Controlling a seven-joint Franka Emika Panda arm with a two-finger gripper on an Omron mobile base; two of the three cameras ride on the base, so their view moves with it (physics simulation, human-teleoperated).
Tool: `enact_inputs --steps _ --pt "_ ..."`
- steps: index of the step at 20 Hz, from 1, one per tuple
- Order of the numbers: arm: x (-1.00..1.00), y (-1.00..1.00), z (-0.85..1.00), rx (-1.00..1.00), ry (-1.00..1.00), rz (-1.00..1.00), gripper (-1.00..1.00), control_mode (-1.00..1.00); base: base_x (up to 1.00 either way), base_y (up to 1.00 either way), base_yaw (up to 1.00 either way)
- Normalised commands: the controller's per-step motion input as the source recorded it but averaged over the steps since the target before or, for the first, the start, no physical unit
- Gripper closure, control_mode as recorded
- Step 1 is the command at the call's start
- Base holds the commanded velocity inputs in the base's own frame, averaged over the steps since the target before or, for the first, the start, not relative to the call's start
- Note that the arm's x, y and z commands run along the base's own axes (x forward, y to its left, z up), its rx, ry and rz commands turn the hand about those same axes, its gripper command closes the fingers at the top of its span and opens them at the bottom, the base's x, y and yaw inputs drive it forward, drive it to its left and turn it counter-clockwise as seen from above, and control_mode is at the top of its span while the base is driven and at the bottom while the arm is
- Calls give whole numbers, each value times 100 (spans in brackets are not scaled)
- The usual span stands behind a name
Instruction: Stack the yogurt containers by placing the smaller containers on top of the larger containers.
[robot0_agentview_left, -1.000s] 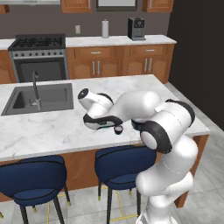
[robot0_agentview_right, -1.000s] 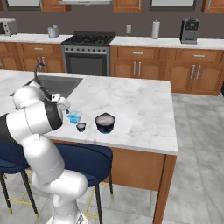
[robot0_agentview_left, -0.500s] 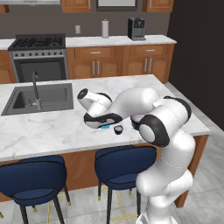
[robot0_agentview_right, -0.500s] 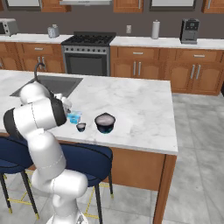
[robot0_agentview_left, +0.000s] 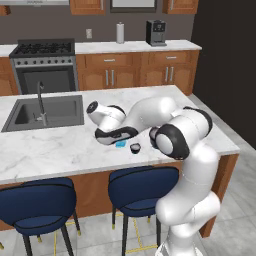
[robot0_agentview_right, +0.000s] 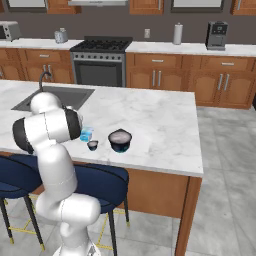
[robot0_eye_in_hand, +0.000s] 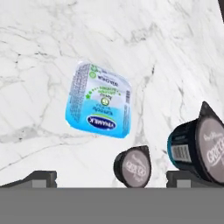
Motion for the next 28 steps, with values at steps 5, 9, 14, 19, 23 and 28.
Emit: enact_inputs --steps 5,9,14,19,23,28 --pt "29 4 -13 -3 0 0 -100 -100 0 0 0" --pt "28 0 -18 -3 0 0 -100 -100 0 0 0" --pt "21 3 -13 -3 0 0 -100 -100 0 0 0" --pt "16 8 -12 -3 0 0 -100 -100 0 0 0" --pt "18 6 -13 -3 0 0 -100 -100 0 0 0" --pt "18 0 -14 -2 0 0 -100 -100 0 0 0"
